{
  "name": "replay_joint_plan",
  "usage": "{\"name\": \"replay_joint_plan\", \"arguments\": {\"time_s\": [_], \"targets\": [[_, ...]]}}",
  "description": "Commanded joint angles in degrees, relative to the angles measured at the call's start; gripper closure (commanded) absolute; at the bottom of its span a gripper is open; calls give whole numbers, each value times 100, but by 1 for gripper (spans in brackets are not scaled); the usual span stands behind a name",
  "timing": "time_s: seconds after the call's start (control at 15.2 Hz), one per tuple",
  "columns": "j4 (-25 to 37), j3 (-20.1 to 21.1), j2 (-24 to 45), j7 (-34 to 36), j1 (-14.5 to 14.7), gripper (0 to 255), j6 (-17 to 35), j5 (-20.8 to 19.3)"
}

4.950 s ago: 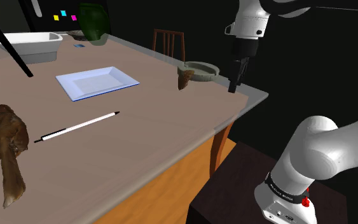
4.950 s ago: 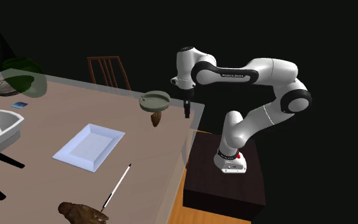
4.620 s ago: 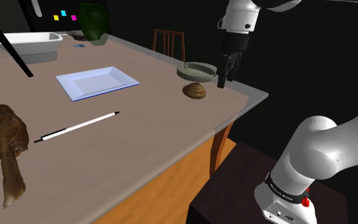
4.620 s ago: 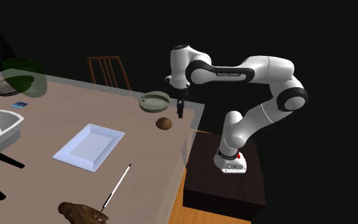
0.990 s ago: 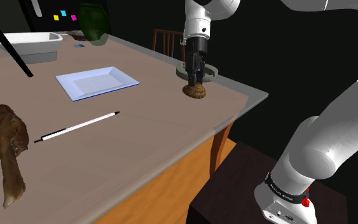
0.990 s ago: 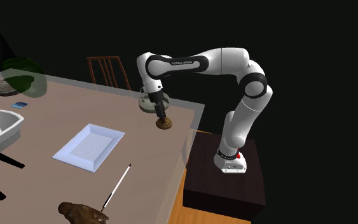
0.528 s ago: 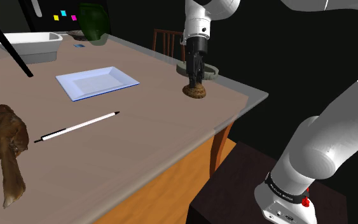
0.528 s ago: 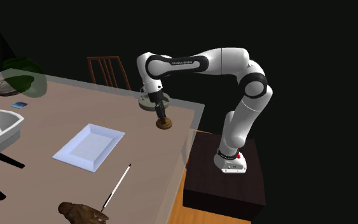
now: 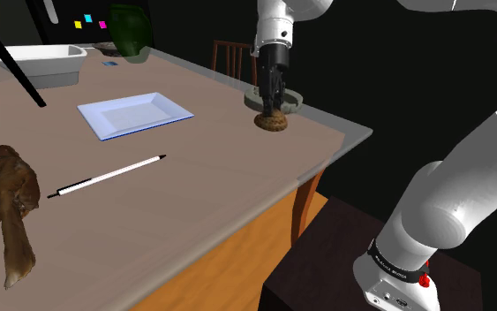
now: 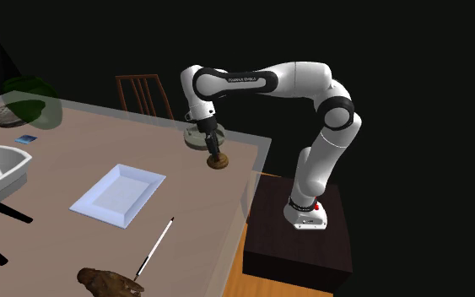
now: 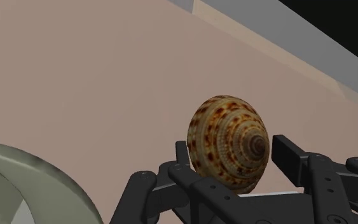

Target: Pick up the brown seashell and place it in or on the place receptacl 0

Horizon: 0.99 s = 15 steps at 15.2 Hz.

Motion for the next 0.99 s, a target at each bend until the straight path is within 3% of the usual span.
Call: {"name": "replay_joint_plan", "arguments": {"time_s": [0.0, 0.92], "targets": [[175, -12, 18, 44, -3, 255, -153, 5], [1535, -72, 291, 396, -4, 255, -1190, 105]]}}
